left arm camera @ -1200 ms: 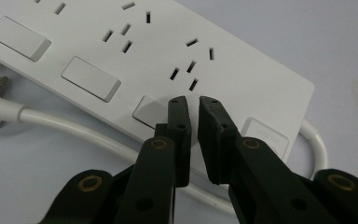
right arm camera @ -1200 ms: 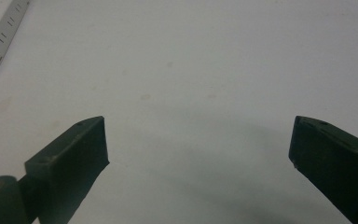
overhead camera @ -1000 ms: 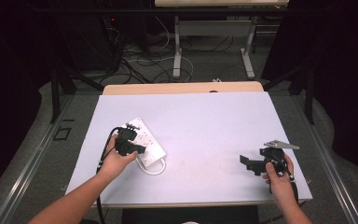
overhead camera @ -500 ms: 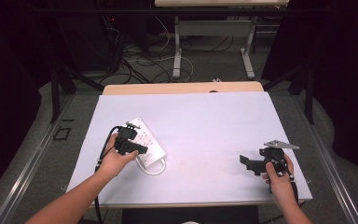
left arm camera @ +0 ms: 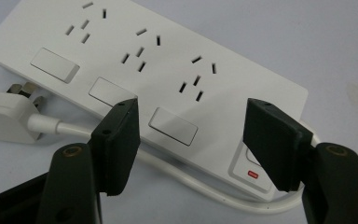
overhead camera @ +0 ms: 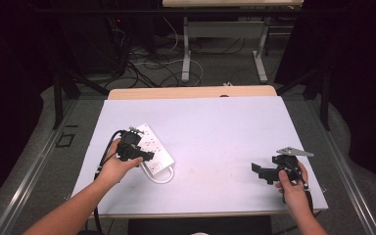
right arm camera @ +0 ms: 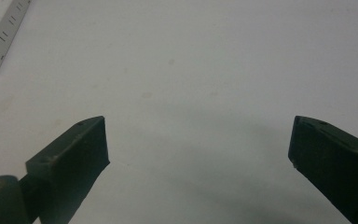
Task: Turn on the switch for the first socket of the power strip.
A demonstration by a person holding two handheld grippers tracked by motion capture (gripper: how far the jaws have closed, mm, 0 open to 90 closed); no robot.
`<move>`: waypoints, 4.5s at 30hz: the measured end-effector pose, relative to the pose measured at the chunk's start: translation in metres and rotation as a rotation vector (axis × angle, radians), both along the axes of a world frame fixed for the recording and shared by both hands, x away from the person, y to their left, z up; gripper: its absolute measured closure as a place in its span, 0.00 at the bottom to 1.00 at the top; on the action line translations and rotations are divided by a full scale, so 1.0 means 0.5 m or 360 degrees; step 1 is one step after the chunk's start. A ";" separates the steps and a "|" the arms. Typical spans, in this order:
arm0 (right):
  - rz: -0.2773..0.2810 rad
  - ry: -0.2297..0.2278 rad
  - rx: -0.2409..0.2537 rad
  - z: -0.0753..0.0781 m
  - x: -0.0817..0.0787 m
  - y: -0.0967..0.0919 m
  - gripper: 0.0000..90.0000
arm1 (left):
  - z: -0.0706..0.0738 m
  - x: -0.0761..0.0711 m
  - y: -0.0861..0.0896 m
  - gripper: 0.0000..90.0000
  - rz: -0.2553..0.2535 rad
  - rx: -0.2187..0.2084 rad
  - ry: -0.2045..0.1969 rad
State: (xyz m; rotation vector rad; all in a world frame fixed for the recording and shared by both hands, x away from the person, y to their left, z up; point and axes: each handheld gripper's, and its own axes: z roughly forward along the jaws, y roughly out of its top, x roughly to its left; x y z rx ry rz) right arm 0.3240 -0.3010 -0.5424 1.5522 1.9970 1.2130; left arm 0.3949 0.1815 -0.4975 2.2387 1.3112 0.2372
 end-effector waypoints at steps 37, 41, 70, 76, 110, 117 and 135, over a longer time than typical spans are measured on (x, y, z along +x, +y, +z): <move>0.0014 0.0001 -0.0011 -0.002 0.001 0.000 0.05 | 0.020 0.005 0.033 0.18 0.0100 -0.0041 -0.0099; 0.0012 0.0006 -0.0008 -0.001 0.001 0.000 0.05 | 0.025 0.004 0.037 0.09 0.0120 -0.0059 -0.0109; 0.0007 0.0004 -0.0009 -0.001 0.000 0.000 0.06 | 0.075 -0.053 0.072 0.00 0.0148 -0.0268 -0.0266; 0.0005 0.0004 -0.0008 -0.001 0.000 0.001 0.06 | 0.079 -0.060 0.086 0.00 0.0196 -0.0319 -0.0258; -0.0002 0.0006 -0.0017 -0.003 0.002 0.000 0.06 | 0.035 -0.116 0.171 0.01 0.0406 -0.0313 -0.0408; -0.0008 0.0013 -0.0009 -0.003 0.002 0.002 0.06 | -0.002 -0.116 0.180 0.01 0.0455 -0.0381 -0.0383; -0.0007 0.0013 -0.0014 -0.003 0.002 0.001 0.06 | -0.052 -0.126 0.195 0.02 0.0452 -0.0442 -0.0378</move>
